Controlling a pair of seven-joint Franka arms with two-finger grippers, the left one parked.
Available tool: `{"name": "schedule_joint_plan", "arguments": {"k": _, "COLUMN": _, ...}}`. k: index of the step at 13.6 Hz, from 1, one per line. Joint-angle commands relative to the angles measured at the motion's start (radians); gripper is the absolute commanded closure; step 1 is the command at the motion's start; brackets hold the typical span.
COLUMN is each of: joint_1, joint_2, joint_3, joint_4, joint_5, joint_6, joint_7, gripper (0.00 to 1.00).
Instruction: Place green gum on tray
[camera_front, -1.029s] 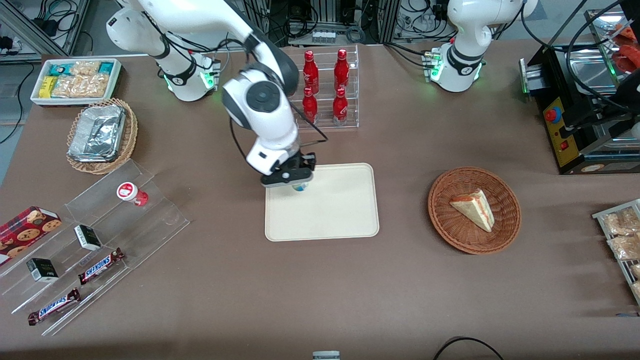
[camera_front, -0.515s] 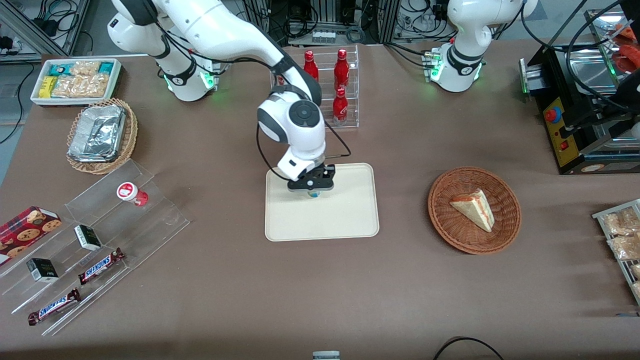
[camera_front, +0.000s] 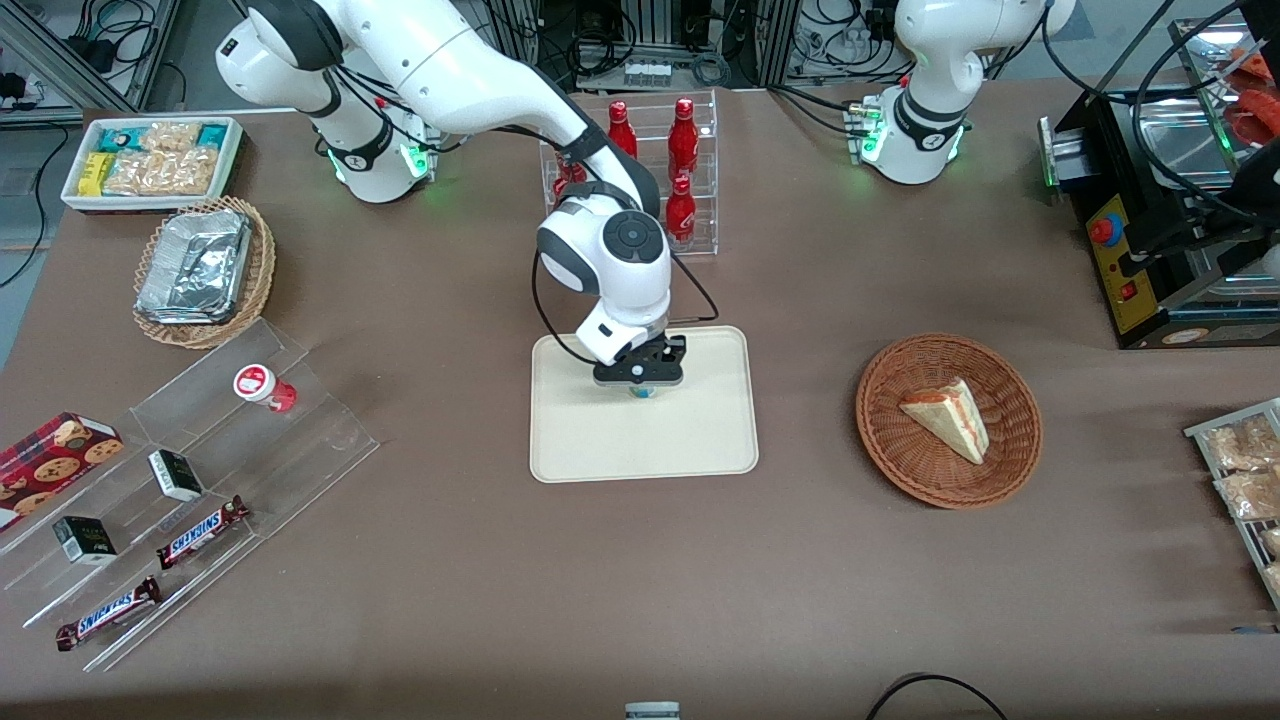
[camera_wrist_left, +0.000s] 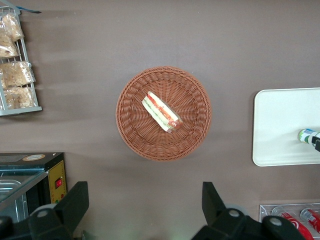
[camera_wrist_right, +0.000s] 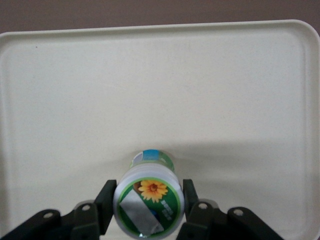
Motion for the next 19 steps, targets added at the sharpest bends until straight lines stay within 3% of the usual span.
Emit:
{"name": "schedule_joint_plan", "arguments": {"k": 1, "joint_1": 0.004, "joint_2": 0.031, "joint_3": -0.009, "joint_4": 0.042, "joint_5": -0.031, "joint_6": 0.000, "joint_7": 0.033, "gripper": 1.00}}
{"name": "schedule_joint_plan", "arguments": {"k": 2, "joint_1": 0.004, "joint_2": 0.036, "joint_3": -0.010, "joint_4": 0.043, "joint_5": -0.031, "joint_6": 0.008, "joint_7": 0.033, "gripper": 1.00}}
{"name": "schedule_joint_plan", "arguments": {"k": 3, "joint_1": 0.004, "joint_2": 0.036, "joint_3": -0.012, "joint_4": 0.043, "joint_5": -0.029, "joint_6": 0.011, "joint_7": 0.033, "gripper": 0.89}}
{"name": "schedule_joint_plan", "arguments": {"k": 4, "joint_1": 0.003, "joint_2": 0.036, "joint_3": -0.012, "joint_4": 0.043, "joint_5": -0.029, "joint_6": 0.011, "joint_7": 0.033, "gripper": 0.51}}
{"name": "schedule_joint_plan", "arguments": {"k": 5, "joint_1": 0.001, "joint_2": 0.036, "joint_3": -0.012, "joint_4": 0.043, "joint_5": -0.031, "joint_6": 0.011, "joint_7": 0.032, "gripper": 0.48}}
{"name": "schedule_joint_plan", "arguments": {"k": 6, "joint_1": -0.002, "joint_2": 0.034, "joint_3": -0.012, "joint_4": 0.043, "joint_5": -0.029, "joint_6": 0.011, "joint_7": 0.032, "gripper": 0.19}}
{"name": "schedule_joint_plan", "arguments": {"k": 7, "joint_1": -0.008, "joint_2": 0.030, "joint_3": -0.012, "joint_4": 0.043, "joint_5": -0.026, "joint_6": 0.009, "joint_7": 0.032, "gripper": 0.04}}
{"name": "schedule_joint_plan", "arguments": {"k": 12, "joint_1": -0.045, "joint_2": -0.074, "joint_3": -0.021, "joint_4": 0.039, "joint_5": -0.026, "joint_6": -0.043, "joint_7": 0.012, "gripper": 0.01}}
{"name": "schedule_joint_plan", "arguments": {"k": 15, "joint_1": -0.097, "joint_2": -0.221, "joint_3": -0.025, "joint_4": 0.014, "joint_5": -0.023, "joint_6": -0.280, "joint_7": -0.030, "gripper": 0.01}}
{"name": "schedule_joint_plan", "arguments": {"k": 19, "joint_1": -0.212, "joint_2": -0.448, "joint_3": -0.022, "joint_4": -0.092, "joint_5": -0.013, "joint_6": -0.406, "joint_7": -0.157, "gripper": 0.01}}
